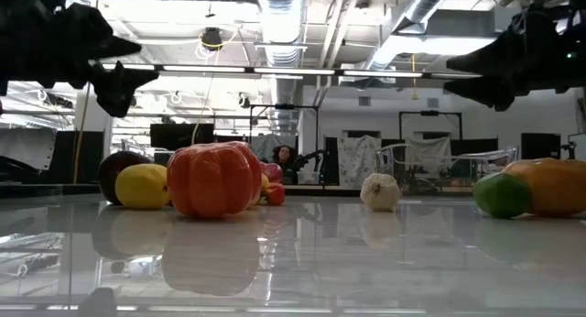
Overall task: Sort produce into baskets
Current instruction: Put the dark red apple into the left transparent bin
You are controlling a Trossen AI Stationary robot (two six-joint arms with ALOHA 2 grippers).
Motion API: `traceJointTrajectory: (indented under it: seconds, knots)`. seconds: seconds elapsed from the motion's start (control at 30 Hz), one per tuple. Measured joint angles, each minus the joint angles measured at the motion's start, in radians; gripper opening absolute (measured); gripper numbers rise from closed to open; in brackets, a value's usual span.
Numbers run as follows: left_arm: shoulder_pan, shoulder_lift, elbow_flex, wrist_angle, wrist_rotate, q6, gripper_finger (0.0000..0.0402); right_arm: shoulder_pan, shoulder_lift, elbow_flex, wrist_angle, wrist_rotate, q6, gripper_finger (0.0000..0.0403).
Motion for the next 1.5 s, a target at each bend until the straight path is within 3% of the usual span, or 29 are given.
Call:
traceJointTrajectory:
  seconds: [0.1,0.2,0.43,0.63,0.97,1.3,1.5]
  knots:
    - [-0.036,0.075,0.054,0.028,0.006,0.009,0.021,0.0,0.0,0.001,0.016,-0.012,0.012,0.0372]
    - [-0.082,0.173,0.163,-0.047,-0.002,0.029,0.021,-0.006,0.0,0.002,0.064,-0.012,0.074,0.0372]
    - [-0.154,0.432,0.468,-0.423,-0.181,0.216,0.0214,-0.006,0.004,0.005,0.112,-0.067,0.092,0.0372]
    - [-0.156,0.637,0.646,-0.704,-0.172,0.233,0.0249,0.008,0.096,0.005,0.145,-0.052,0.093,0.0372]
    - [-0.198,0.852,0.705,-0.871,-0.152,0.293,0.0336,0.008,0.342,0.007,0.4,-0.037,-0.008,0.0395]
    - [-0.239,1.0,0.705,-0.931,-0.335,0.528,0.0342,0.026,0.598,0.158,0.416,-0.038,-0.015,0.0399]
    - [-0.242,1.064,0.705,-0.961,-0.359,0.635,0.0342,0.048,0.779,0.27,0.42,-0.038,-0.032,0.0399]
